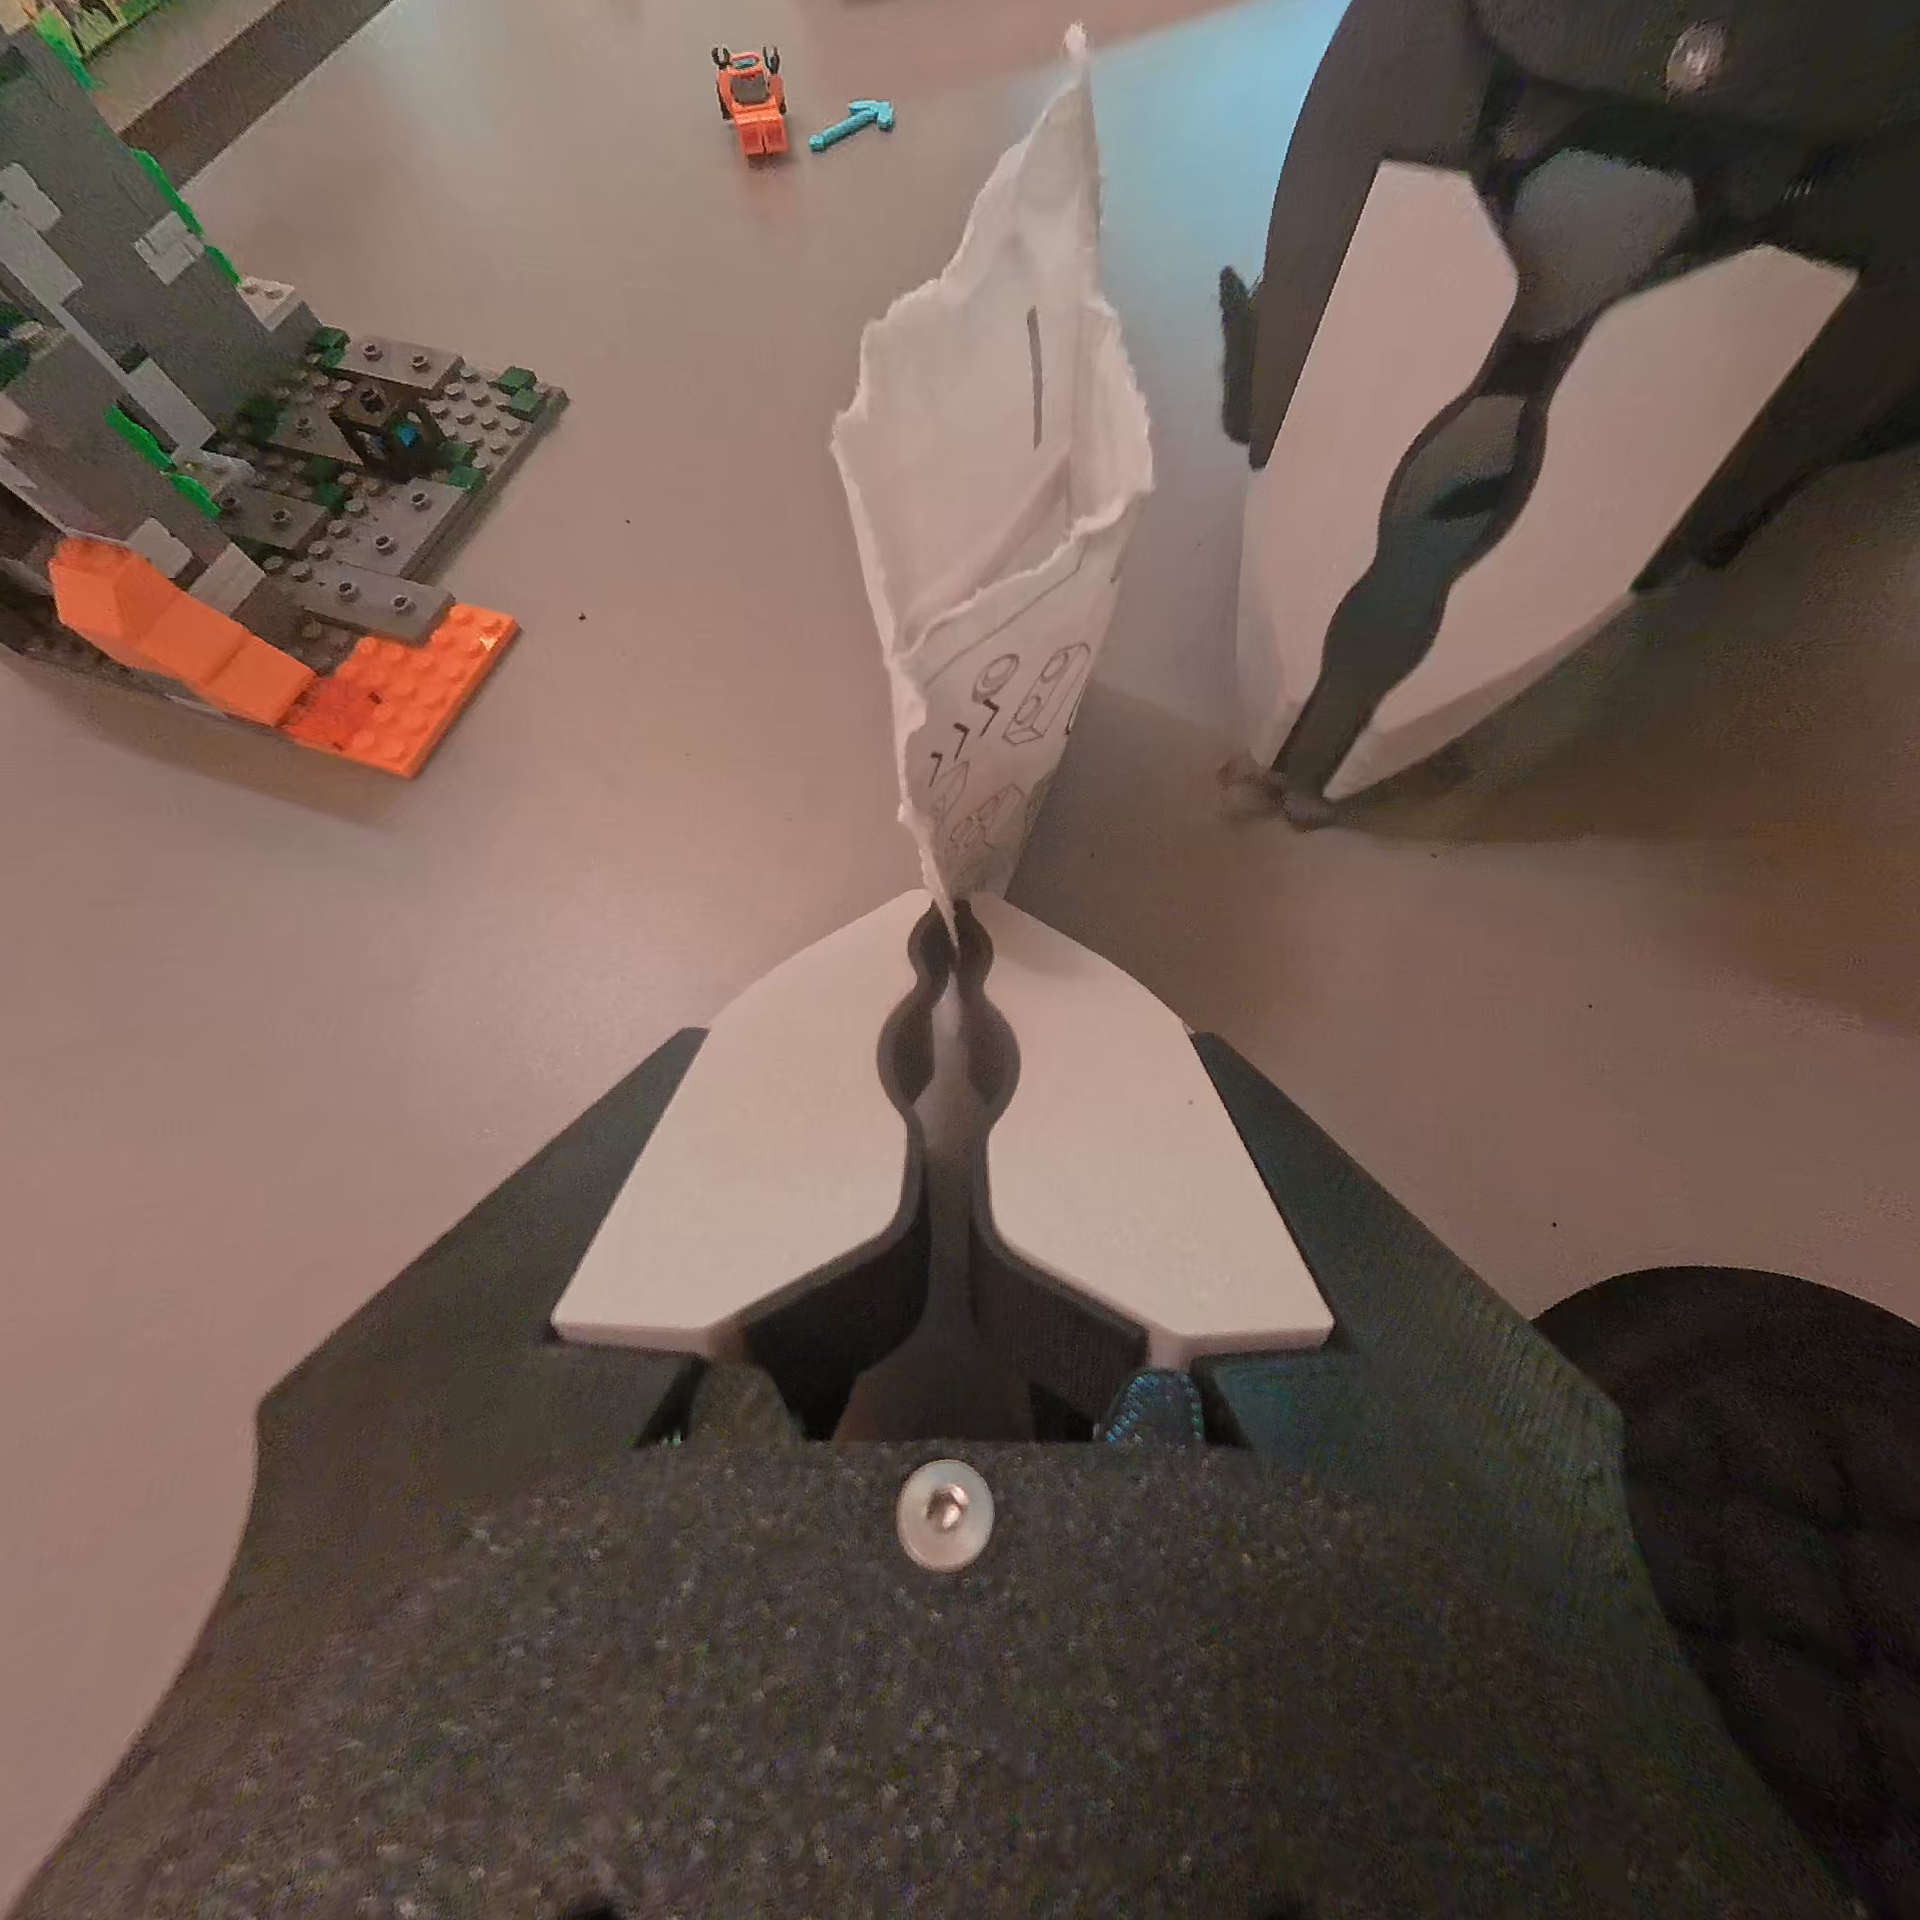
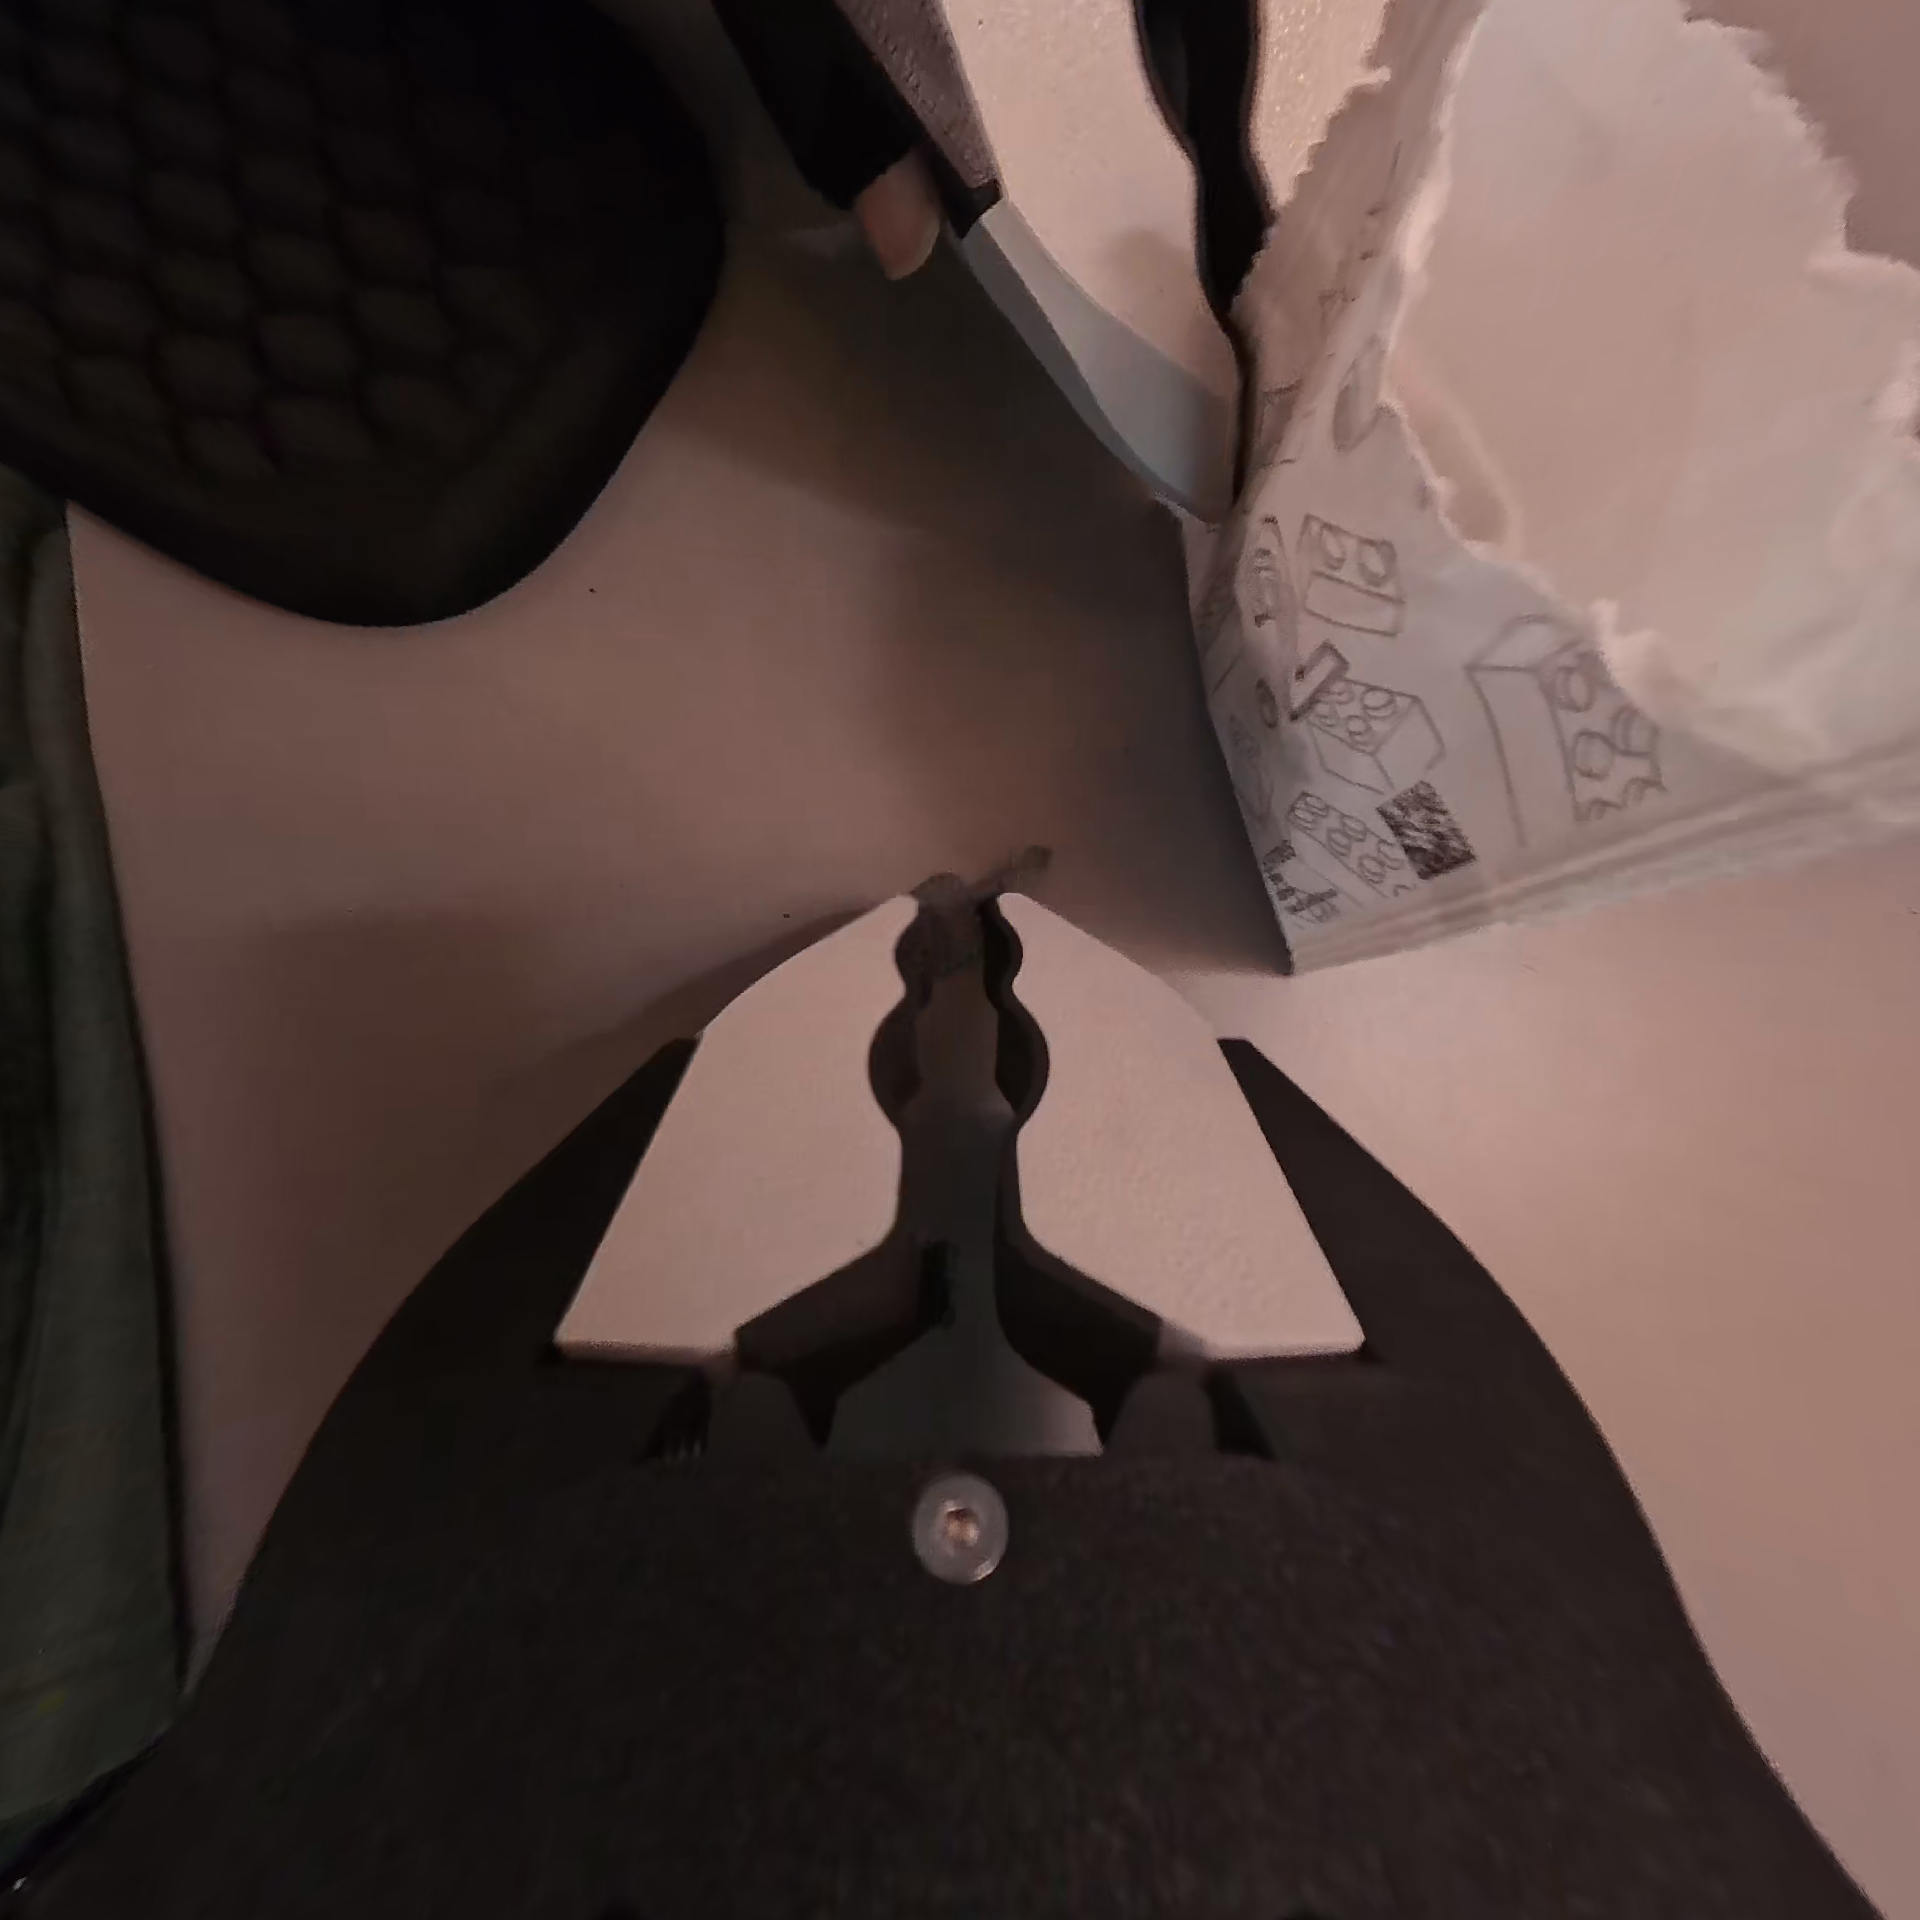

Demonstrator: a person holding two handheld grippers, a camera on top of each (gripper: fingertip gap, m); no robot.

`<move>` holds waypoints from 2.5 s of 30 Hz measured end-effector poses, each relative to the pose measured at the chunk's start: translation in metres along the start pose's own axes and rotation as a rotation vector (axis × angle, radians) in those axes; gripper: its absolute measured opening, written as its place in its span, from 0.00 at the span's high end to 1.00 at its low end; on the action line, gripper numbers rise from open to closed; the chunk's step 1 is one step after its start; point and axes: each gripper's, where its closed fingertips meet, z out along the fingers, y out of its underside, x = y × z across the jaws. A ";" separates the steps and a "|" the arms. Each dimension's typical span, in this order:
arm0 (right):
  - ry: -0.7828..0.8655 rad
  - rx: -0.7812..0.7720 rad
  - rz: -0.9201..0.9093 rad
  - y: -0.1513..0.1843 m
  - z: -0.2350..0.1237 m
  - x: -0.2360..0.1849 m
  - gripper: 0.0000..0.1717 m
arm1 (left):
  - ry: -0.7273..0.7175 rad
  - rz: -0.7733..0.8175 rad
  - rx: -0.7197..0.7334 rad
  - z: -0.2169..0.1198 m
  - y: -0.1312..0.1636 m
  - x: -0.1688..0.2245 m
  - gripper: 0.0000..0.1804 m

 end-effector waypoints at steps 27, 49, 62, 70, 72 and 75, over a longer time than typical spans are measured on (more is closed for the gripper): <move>0.719 -0.160 0.198 0.145 -0.131 0.235 0.88 | 0.000 -0.005 0.000 -0.001 0.000 0.000 1.00; 0.589 -0.092 0.345 0.158 -0.119 0.239 1.00 | 0.003 -0.005 0.000 0.000 0.000 0.000 1.00; 0.439 0.268 0.286 0.061 -0.120 0.181 0.88 | 0.000 -0.007 0.000 0.000 0.000 -0.001 1.00; 0.071 0.355 -0.059 -0.020 -0.053 0.055 0.84 | -0.011 0.041 0.003 0.000 0.000 0.001 1.00; 0.073 0.381 -0.066 -0.026 -0.041 0.052 0.87 | -0.006 0.040 0.003 0.000 0.000 0.002 1.00; 0.057 0.391 -0.074 -0.027 -0.033 0.047 1.00 | 0.001 0.039 0.002 0.000 0.000 0.003 1.00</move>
